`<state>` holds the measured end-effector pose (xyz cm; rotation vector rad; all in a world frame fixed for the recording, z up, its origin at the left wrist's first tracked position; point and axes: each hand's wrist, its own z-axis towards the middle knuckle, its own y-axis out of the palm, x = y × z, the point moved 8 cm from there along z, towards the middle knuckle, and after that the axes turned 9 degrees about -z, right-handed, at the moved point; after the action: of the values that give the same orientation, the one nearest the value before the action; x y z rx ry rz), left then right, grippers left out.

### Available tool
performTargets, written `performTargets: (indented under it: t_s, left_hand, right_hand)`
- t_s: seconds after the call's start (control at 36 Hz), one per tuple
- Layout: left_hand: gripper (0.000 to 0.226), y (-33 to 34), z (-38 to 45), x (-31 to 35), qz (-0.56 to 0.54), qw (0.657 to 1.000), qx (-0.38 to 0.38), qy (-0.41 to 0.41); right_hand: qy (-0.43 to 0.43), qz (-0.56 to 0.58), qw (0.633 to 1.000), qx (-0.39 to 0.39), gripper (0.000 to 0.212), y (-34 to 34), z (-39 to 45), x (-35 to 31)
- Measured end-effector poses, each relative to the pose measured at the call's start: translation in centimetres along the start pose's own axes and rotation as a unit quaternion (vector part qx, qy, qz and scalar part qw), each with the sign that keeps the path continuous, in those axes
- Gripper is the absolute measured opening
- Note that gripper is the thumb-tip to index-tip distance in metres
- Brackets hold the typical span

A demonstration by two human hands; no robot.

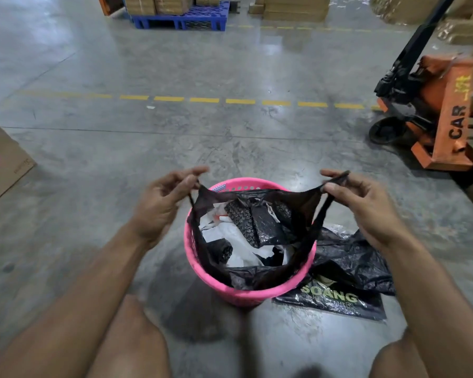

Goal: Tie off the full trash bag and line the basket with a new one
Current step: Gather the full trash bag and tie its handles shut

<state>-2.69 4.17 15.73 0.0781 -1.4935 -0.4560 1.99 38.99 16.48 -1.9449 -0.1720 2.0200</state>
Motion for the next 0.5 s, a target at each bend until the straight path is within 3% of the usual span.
performTargets:
  t_s: [0.06,0.08,0.14,0.19,0.25,0.33,0.39,0.44,0.5]
  left_hand:
    - [0.037,3.1,1.1,-1.3,-0.056,0.998,-0.035,-0.018]
    - [0.034,4.6,1.5,-1.7,-0.046,0.997,-0.059,-0.021]
    - [0.035,7.1,2.2,-3.1,0.048,0.991,-0.122,-0.028]
    - [0.059,9.1,2.1,-4.8,0.139,0.971,-0.185,-0.054]
    - [0.067,10.6,1.8,-6.5,0.189,0.953,-0.223,-0.079]
    - [0.039,12.3,1.3,-7.8,0.263,0.929,-0.242,-0.096]
    - [0.032,13.1,1.1,-8.3,0.293,0.916,-0.257,-0.098]
    - [0.029,13.2,1.2,-8.5,0.265,0.928,-0.241,-0.107]
    - [0.038,12.1,1.6,-9.5,0.184,0.950,-0.204,-0.147]
  right_hand:
    - [-0.022,-0.062,0.998,-0.016,0.023,1.9,0.7,-0.8]
    - [-0.037,-0.105,0.993,-0.027,0.015,2.8,0.9,-1.3]
    - [-0.096,-0.217,0.971,-0.033,0.015,4.6,1.0,-2.7]
    - [-0.170,-0.331,0.928,-0.027,0.013,6.3,0.7,-4.4]
    - [-0.218,-0.385,0.896,-0.046,0.013,8.0,0.2,-5.8]
    - [-0.259,-0.427,0.863,-0.082,0.009,10.5,-0.2,-7.2]
    - [-0.267,-0.459,0.843,-0.092,0.013,11.4,0.2,-6.9]
    - [-0.262,-0.432,0.859,-0.087,0.018,11.0,0.6,-6.9]
    - [-0.227,-0.330,0.914,-0.062,0.013,8.9,1.2,-6.7]
